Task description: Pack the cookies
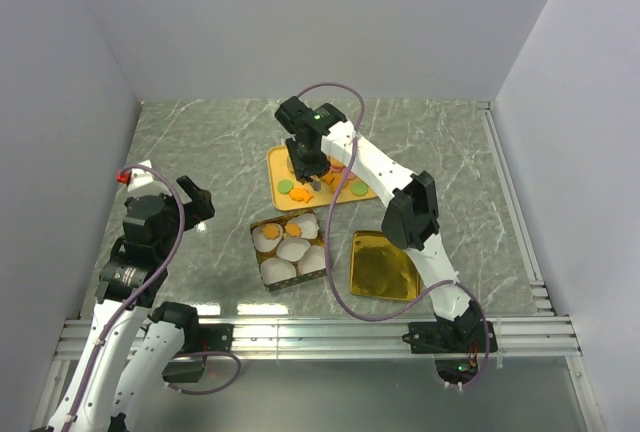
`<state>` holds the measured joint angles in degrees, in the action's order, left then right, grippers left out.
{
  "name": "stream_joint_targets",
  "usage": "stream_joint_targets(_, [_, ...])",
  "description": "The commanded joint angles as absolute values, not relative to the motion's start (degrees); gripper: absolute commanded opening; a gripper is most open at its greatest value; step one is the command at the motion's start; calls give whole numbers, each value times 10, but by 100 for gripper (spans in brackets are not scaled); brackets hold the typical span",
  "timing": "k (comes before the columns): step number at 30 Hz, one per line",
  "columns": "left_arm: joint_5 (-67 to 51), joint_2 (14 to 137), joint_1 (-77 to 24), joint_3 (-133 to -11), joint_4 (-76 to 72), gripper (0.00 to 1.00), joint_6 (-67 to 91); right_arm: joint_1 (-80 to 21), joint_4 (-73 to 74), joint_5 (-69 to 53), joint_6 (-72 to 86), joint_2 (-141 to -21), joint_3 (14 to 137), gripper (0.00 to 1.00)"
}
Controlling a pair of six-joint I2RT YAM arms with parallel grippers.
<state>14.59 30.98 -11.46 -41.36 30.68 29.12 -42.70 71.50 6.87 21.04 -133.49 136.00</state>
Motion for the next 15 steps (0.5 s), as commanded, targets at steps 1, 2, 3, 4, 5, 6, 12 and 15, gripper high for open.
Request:
stream_joint_targets(1, [141, 311, -117, -411, 288, 94, 279, -423, 694, 54, 214, -1339, 1371, 43])
stream_joint_targets(2, [142, 312, -117, -411, 289, 94, 280, -424, 694, 53, 214, -1339, 1372, 42])
stream_joint_targets(3, [142, 312, -117, -411, 288, 94, 280, -422, 693, 52, 213, -1338, 1373, 42])
stream_joint_targets(4, [143, 312, -117, -411, 289, 94, 280, -422, 693, 52, 213, -1337, 1373, 41])
stream_joint_targets(5, [144, 312, -117, -412, 289, 94, 281, -421, 693, 52, 213, -1335, 1375, 40])
stream_joint_targets(6, [145, 310, -117, -412, 289, 94, 281, -419, 693, 50, 214, -1335, 1375, 40])
stream_joint_targets(12, [153, 308, -117, -412, 291, 94, 283, -410, 690, 46, 219, -1313, 1385, 40])
stream_joint_targets(15, [157, 308, -116, -413, 293, 96, 283, -403, 686, 40, 225, -1288, 1379, 39])
